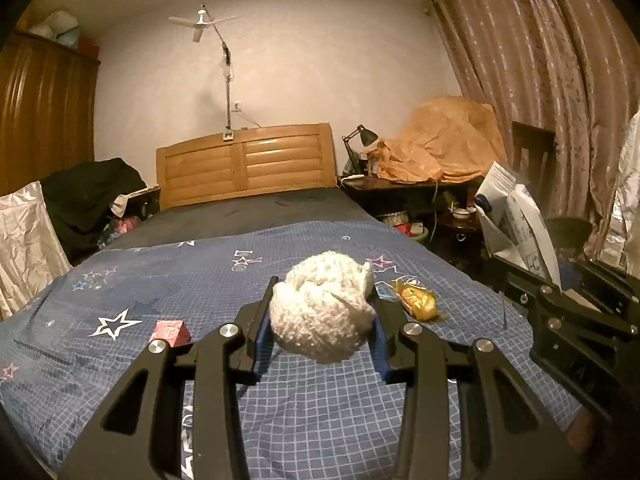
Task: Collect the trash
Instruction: 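Carry the cloth ball and wrapper to the white bucket and open both tools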
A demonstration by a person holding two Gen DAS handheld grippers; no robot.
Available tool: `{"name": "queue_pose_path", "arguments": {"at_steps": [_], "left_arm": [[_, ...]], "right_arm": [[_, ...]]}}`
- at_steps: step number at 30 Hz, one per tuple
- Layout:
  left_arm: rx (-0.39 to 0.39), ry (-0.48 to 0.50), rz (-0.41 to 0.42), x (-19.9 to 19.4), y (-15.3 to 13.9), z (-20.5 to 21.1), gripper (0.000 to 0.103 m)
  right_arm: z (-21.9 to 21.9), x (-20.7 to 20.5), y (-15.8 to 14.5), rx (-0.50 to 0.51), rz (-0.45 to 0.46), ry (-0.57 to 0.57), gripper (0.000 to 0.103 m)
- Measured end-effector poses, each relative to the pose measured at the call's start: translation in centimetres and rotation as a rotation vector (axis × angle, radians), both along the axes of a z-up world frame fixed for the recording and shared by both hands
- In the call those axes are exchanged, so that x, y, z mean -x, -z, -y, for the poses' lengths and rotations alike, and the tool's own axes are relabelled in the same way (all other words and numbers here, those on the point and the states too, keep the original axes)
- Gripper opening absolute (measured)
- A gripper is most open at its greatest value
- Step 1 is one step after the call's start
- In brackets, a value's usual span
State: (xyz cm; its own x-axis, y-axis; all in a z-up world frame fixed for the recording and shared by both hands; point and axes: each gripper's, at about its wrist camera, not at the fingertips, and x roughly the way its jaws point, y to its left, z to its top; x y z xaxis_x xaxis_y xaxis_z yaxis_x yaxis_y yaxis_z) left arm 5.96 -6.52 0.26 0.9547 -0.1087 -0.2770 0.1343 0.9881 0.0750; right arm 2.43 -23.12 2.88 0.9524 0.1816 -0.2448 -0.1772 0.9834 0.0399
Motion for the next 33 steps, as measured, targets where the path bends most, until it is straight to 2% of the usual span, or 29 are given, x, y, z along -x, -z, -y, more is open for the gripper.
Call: {"name": "queue_pose_path", "arguments": {"at_steps": [8,16,26,33], "left_arm": [[-0.004,0.057,-0.014,-1.5,-0.8,2.3,0.038],[-0.01,0.158,-0.043,-3.8,-1.5,7.2,0.038],[-0.018,0.318,-0.084,-5.7,-2.0,15.5,0.038],[-0.034,0.465,-0.15,-6.5,-1.0,22.1,0.038]], "right_arm": [[1.9,-0.9,-0.8,0.013,-0.034,0.069,0.036],[7.2,-2.1,-1.7,0.04,-0.076,0.17,0.036],[17.9,-2.5,-1.5,0.08,-0.158,0.321,0.036],[27.5,-2.1,-0.2,0.044,-0.252,0.407,0.036]]}}
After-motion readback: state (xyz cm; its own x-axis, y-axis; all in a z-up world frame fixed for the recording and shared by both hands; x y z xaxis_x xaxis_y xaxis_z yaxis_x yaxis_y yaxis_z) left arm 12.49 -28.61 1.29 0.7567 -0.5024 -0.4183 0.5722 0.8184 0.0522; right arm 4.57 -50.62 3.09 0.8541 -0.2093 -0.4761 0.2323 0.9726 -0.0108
